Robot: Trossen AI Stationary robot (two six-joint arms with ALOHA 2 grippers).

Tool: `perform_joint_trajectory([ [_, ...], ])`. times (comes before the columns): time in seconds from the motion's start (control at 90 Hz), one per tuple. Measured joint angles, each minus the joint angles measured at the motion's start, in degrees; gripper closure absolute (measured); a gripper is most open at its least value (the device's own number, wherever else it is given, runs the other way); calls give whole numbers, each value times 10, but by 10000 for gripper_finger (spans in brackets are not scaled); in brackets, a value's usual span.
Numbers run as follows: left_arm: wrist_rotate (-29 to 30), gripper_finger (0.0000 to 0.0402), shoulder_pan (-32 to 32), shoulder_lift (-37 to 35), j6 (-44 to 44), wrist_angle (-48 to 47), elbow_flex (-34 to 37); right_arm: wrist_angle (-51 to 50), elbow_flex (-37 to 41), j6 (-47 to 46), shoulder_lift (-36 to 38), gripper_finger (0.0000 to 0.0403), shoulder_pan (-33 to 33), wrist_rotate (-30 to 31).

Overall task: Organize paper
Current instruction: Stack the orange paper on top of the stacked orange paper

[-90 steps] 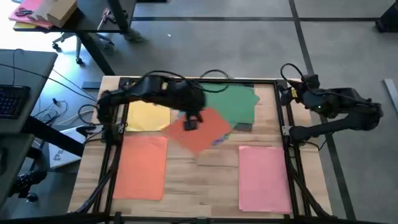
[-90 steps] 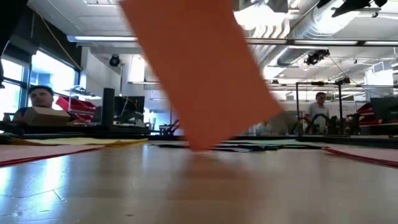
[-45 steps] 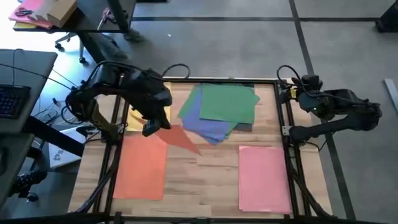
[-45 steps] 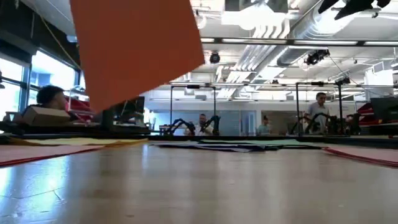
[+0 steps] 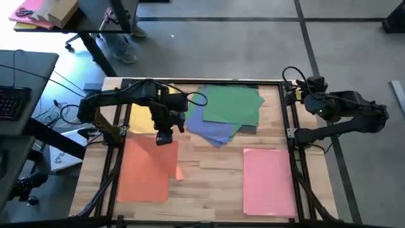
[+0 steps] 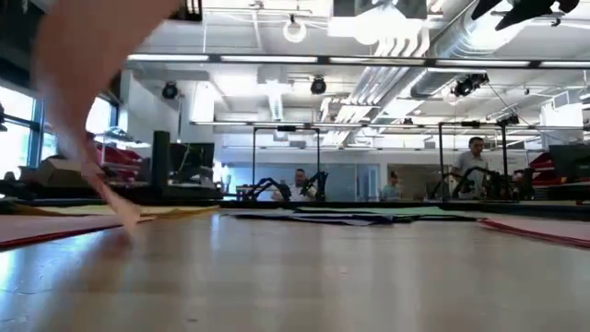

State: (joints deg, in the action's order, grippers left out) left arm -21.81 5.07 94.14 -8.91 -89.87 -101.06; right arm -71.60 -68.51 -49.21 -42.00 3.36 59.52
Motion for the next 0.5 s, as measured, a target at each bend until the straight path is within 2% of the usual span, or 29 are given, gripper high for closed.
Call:
perform_joint_trajectory([
  [0.1, 87, 401, 29, -1, 23, 1, 34, 0, 0, -2, 0, 139, 0, 0],
  [0.222, 160, 401, 60, -1, 61, 10, 72, 0, 0, -3, 0, 139, 0, -1],
  [0.367, 173, 401, 91, -2, 96, 21, 134, -1, 0, -3, 0, 139, 0, -1],
  [0.5, 181, 401, 108, -1, 110, 85, 225, -1, 0, -3, 0, 139, 0, -1],
])
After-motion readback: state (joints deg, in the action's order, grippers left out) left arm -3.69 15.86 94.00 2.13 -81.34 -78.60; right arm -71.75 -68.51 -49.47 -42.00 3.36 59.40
